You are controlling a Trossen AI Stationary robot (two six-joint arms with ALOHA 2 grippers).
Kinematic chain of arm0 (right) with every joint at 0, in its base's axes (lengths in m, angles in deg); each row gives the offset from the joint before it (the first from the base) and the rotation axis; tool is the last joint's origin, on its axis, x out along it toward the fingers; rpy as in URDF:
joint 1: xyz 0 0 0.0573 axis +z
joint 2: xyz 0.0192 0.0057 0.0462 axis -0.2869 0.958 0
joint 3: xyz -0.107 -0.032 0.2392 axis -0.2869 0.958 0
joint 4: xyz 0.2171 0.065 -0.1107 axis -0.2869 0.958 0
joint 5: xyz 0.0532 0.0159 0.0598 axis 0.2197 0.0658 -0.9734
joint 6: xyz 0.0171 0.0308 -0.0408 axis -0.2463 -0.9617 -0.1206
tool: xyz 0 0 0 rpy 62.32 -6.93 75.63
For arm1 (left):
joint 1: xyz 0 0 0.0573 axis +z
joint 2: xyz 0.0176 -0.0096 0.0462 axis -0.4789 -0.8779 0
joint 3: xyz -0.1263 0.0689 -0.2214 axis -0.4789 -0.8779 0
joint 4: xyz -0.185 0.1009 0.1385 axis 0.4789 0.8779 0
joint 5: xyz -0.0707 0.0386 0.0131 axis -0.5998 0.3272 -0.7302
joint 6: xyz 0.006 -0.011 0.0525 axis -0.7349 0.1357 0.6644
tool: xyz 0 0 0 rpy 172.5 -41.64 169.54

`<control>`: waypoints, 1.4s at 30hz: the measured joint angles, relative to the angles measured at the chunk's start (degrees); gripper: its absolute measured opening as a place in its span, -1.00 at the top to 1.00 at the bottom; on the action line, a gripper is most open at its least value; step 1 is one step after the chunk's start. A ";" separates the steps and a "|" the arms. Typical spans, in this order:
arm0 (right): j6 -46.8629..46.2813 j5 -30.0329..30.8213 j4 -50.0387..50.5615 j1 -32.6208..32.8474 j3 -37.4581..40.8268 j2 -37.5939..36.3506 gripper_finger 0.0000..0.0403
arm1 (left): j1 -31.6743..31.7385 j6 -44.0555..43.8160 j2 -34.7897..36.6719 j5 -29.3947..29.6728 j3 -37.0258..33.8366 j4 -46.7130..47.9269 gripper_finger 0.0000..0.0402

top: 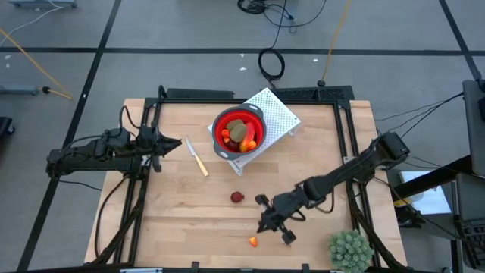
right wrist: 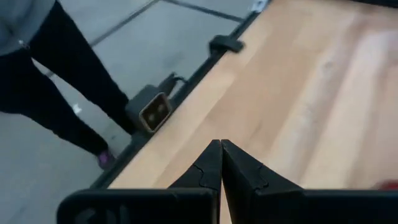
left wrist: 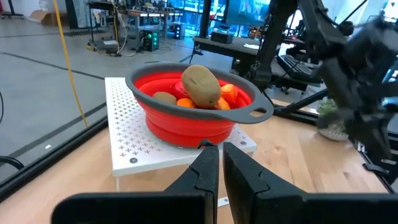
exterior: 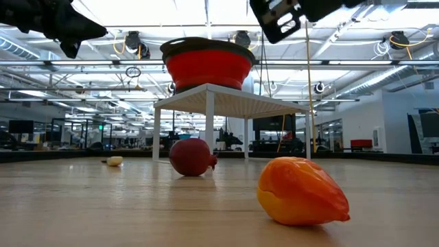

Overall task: Pick & Place Fruit
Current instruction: Put the peach into the red strainer bowl on the shelf

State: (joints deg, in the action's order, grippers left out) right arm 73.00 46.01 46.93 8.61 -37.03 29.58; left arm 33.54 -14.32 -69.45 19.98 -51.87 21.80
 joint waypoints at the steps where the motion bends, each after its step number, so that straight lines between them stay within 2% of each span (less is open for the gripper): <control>1: 0.09 -0.02 -1.08 0.72 0.01 1.07 0.99 | 0.00 -0.05 0.00 0.00 0.00 -0.01 0.89; 8: 7.48 -0.02 -6.44 4.71 -0.08 6.08 0.98 | 0.00 0.19 -0.02 0.00 0.00 -0.03 0.89; 18: 14.72 0.24 -16.46 4.47 -0.08 13.39 0.78 | 0.02 -0.50 -0.02 0.01 0.00 -0.08 0.89; 27: 14.87 0.16 -20.64 4.37 -0.10 16.75 0.34 | 0.00 -1.16 -0.02 0.09 0.00 -0.06 0.89; 35: 9.91 0.23 -20.38 4.35 -0.05 19.41 -0.10 | 0.02 -1.20 -0.02 3.01 0.00 -0.03 0.89; 42: 9.89 3.34 -20.68 3.59 -0.05 19.79 -0.30 | 0.01 -1.18 -0.02 3.08 0.00 -0.01 0.89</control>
State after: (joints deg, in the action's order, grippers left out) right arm 82.89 49.35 26.25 12.20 -37.08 49.37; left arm 33.55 -15.50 -69.47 23.07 -51.87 21.78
